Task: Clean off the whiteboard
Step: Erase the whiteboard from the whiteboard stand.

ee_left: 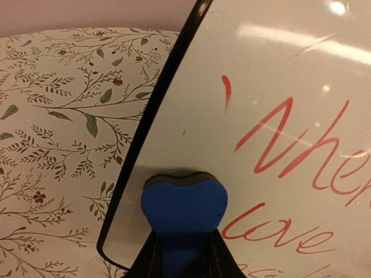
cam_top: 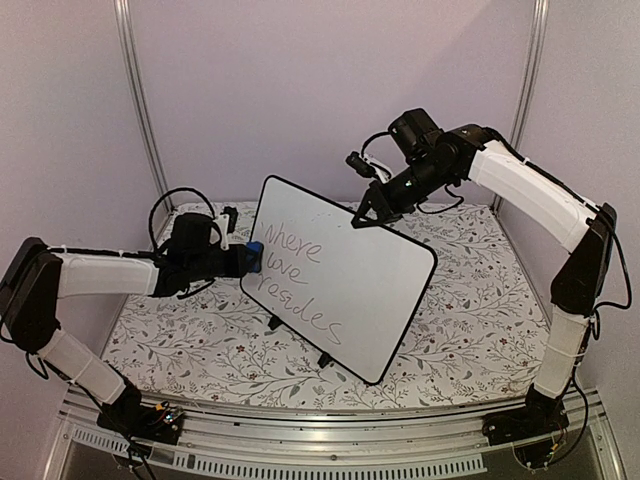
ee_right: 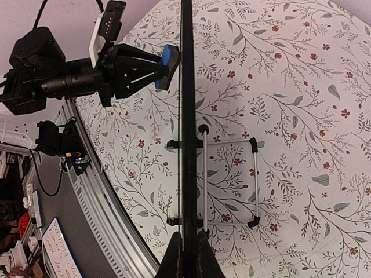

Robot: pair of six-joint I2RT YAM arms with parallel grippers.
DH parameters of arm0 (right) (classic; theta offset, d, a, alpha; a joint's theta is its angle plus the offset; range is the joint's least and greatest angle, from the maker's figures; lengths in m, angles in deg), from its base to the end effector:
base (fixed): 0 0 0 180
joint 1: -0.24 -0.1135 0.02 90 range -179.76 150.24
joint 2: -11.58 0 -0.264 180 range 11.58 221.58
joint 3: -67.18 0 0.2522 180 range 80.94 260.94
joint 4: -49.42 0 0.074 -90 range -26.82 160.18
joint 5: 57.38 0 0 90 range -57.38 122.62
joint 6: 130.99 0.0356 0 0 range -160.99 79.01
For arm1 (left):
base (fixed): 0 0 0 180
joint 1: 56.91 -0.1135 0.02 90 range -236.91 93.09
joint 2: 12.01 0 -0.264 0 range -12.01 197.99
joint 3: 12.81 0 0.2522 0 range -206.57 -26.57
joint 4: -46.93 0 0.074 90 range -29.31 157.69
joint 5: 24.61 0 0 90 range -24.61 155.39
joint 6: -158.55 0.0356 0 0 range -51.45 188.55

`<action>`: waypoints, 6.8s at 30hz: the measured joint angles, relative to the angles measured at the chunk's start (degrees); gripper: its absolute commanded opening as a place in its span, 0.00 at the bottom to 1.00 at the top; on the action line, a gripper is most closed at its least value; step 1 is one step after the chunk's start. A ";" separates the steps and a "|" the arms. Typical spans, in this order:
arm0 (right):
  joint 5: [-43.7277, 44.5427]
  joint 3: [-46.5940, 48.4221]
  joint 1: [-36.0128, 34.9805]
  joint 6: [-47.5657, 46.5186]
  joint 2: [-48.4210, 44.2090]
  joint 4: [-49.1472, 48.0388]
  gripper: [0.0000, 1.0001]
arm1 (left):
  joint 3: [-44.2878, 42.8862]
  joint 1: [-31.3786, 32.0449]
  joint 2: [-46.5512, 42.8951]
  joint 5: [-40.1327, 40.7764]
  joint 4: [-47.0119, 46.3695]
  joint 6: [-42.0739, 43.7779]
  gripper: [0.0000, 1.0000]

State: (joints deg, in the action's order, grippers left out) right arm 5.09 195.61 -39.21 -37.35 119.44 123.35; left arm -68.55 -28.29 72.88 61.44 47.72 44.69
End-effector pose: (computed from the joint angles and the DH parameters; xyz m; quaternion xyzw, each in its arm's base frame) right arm 0.2985 0.2669 0.3687 -0.3546 0.8544 0.3222 0.2010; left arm 0.2724 -0.1514 0.1989 0.0532 0.8638 -0.2479 0.4354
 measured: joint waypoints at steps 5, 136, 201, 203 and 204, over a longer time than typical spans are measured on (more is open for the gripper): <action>-0.02 0.00 0.00 0.00 -0.02 0.04 0.00 | -2.73 0.02 0.13 0.76 1.09 0.39 0.00; 0.90 -1.95 -0.09 0.28 -1.42 -0.46 0.00 | -2.91 2.60 0.94 0.48 -0.48 2.16 0.00; 1.77 -2.80 -0.09 1.40 -2.10 -0.59 0.00 | -10.49 4.87 3.39 1.62 1.01 4.20 0.00; 1.75 -2.80 -0.11 1.38 -2.10 -0.59 0.00 | -8.96 4.90 3.02 1.51 0.20 3.87 0.00; 1.75 -2.80 -0.11 1.38 -2.10 -0.59 0.00 | -8.00 4.92 2.84 1.42 -0.09 3.65 0.00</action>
State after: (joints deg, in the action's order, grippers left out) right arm 6.84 192.81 -39.31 -35.97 117.34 122.76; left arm -76.55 -23.37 75.72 62.86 47.63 48.34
